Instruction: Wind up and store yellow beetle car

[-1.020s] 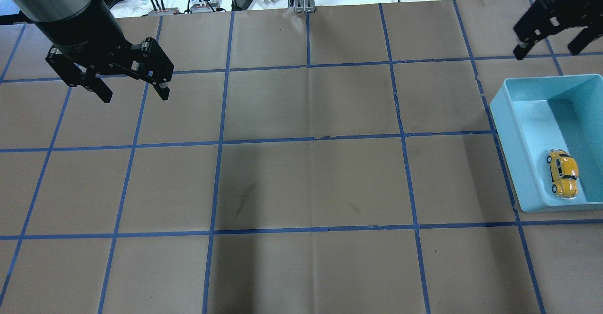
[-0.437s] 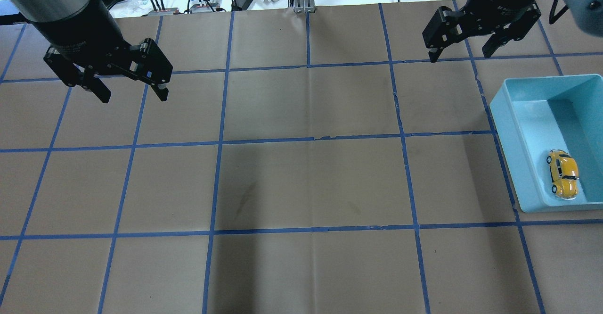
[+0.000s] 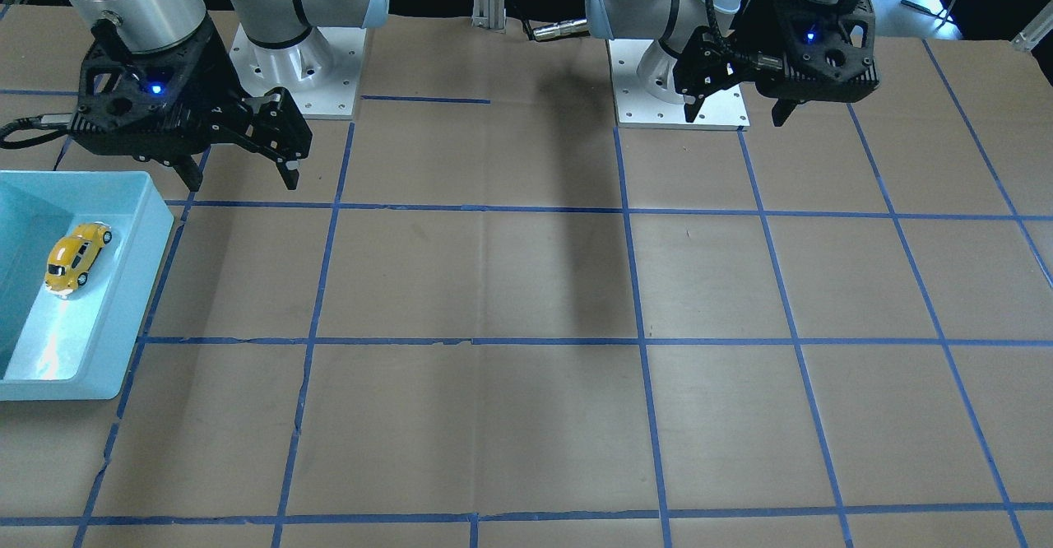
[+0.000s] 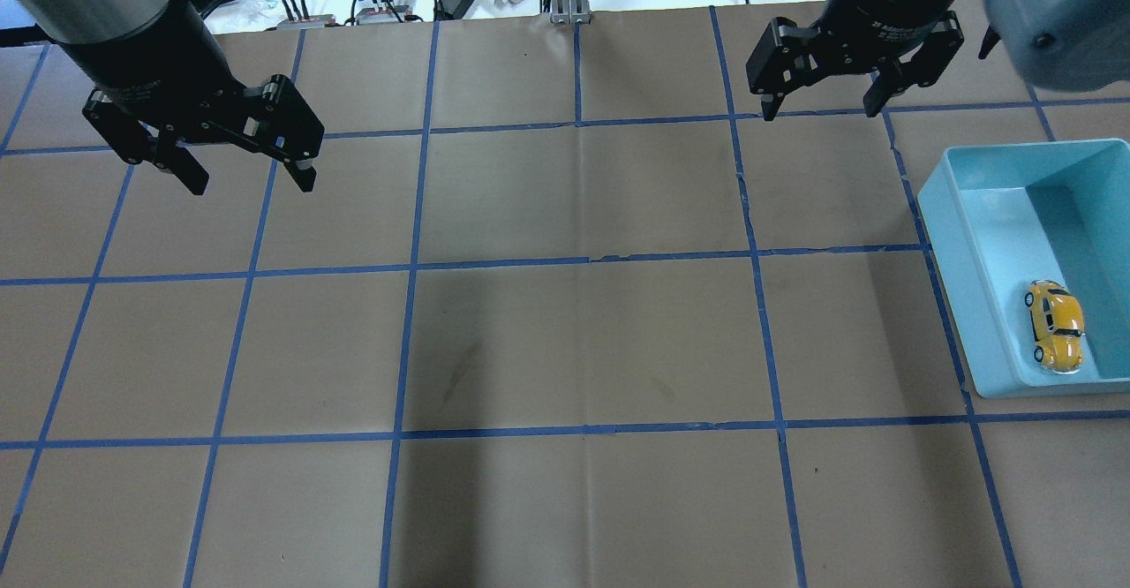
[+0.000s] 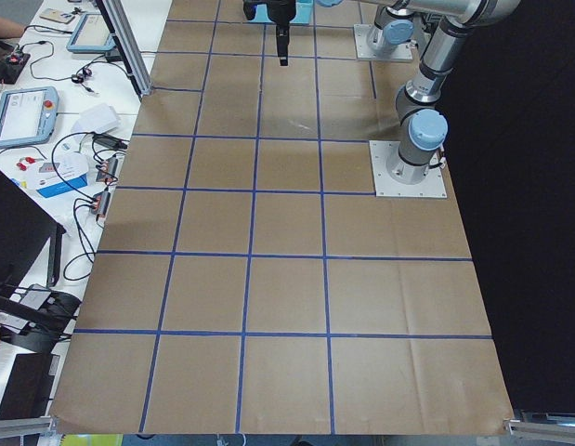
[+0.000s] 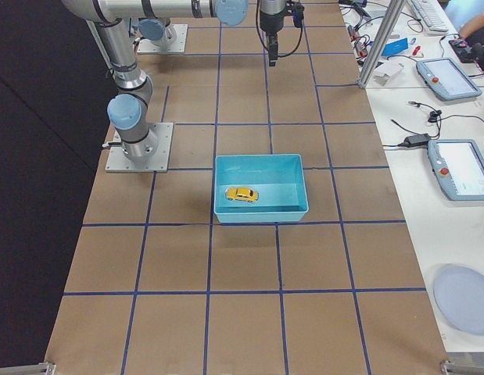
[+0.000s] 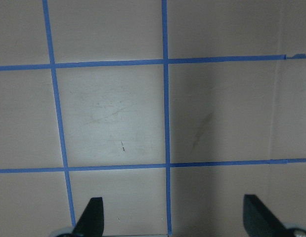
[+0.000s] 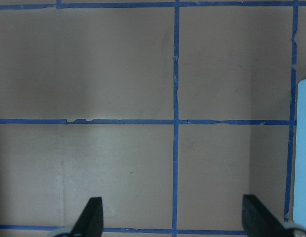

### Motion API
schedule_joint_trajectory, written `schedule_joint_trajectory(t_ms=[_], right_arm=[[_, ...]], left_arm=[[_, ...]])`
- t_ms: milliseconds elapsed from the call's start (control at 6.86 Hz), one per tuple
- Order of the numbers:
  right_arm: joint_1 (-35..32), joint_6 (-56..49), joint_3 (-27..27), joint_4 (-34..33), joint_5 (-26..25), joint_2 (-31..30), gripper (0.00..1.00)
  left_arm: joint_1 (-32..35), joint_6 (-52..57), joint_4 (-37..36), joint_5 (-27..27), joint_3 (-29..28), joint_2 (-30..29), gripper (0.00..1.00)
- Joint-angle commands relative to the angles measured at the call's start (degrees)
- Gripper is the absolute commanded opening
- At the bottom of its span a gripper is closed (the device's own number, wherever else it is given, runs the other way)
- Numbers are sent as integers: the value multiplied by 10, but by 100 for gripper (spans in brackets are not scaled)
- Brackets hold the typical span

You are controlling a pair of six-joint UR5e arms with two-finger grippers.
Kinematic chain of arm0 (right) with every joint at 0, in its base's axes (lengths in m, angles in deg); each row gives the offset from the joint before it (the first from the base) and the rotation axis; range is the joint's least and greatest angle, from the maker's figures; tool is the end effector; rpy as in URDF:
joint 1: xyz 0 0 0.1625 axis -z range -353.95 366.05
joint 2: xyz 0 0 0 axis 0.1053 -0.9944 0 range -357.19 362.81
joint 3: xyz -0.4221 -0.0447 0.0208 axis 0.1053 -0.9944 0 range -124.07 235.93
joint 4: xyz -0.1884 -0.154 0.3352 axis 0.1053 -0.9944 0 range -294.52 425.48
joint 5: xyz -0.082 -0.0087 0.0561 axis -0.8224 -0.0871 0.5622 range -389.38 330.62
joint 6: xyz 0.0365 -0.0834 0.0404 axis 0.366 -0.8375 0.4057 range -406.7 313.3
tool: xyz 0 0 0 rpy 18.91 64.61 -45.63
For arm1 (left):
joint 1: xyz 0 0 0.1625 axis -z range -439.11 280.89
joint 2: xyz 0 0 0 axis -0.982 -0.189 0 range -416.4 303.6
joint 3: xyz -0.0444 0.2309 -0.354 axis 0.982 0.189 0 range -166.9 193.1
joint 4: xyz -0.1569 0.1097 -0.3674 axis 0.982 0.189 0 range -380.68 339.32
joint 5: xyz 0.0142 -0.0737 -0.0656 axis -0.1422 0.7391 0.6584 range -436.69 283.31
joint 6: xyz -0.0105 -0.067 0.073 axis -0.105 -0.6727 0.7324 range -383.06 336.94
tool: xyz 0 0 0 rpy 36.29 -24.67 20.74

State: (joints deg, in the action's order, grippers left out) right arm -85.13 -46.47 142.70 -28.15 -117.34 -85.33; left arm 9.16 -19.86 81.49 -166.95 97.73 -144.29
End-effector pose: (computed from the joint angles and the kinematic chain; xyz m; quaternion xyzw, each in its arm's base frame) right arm 0.1474 -0.5109 0.5061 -0.0090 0.9989 -0.0433 0.0183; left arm -0.1187 -0.4682 0.5308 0.0130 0.9991 0.0410 0.0005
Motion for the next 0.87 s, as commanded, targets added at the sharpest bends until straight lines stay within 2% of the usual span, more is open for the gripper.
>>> schedule_joint_trajectory(t_ms=[0, 729], right_arm=[[-7, 3, -9, 5, -1, -2, 100], [-2, 4, -15, 33, -1, -4, 100]], left_arm=[[0, 8, 0, 0, 1, 2, 100], [-1, 17, 1, 0, 3, 4, 100]])
